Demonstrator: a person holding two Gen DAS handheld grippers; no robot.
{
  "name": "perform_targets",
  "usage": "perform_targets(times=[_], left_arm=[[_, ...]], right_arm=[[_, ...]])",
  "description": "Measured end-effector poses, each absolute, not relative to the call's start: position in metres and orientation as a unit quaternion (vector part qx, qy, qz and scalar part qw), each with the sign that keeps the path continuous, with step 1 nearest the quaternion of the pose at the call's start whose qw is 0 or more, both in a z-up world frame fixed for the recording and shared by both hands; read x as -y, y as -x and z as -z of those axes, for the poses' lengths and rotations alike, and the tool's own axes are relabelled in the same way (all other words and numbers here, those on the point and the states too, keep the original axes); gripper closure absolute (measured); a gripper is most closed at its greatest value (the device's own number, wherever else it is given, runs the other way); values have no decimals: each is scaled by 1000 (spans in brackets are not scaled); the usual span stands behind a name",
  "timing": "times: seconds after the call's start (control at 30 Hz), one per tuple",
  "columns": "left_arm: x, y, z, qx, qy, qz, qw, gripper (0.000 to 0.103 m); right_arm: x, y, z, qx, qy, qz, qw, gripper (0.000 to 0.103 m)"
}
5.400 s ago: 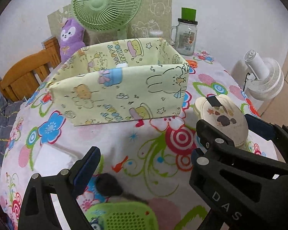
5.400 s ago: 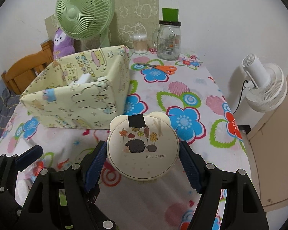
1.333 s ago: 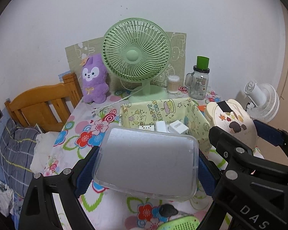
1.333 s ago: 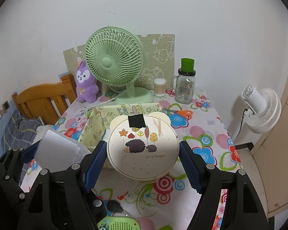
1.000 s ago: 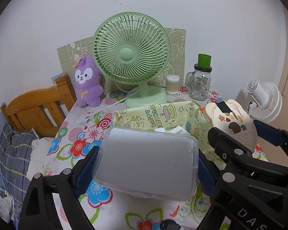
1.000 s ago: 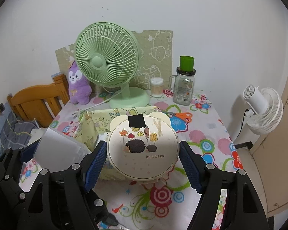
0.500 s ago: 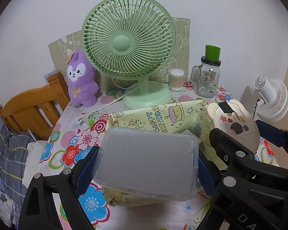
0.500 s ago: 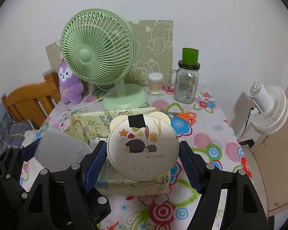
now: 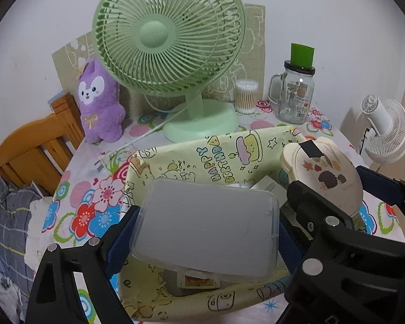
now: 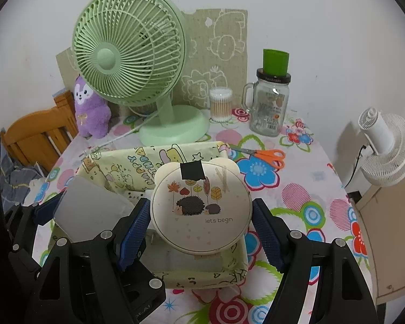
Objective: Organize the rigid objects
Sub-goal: 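Lower the tray and container into the yellow box and open both grippers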
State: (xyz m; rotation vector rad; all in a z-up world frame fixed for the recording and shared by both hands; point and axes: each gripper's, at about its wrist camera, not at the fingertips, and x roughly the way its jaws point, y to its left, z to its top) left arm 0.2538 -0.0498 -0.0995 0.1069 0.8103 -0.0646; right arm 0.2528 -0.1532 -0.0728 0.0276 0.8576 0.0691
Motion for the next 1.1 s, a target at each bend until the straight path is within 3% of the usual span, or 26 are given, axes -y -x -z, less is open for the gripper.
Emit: perform_targets(times=[0.8, 1.1], left_arm=[[53, -243, 100, -398, -97, 61, 910, 0], [49, -230, 92, -395, -97, 60, 912, 0]], right_arm=[[140, -261, 84, -419, 26, -43, 907, 25], [141, -252, 80, -423, 11, -59, 904, 17]])
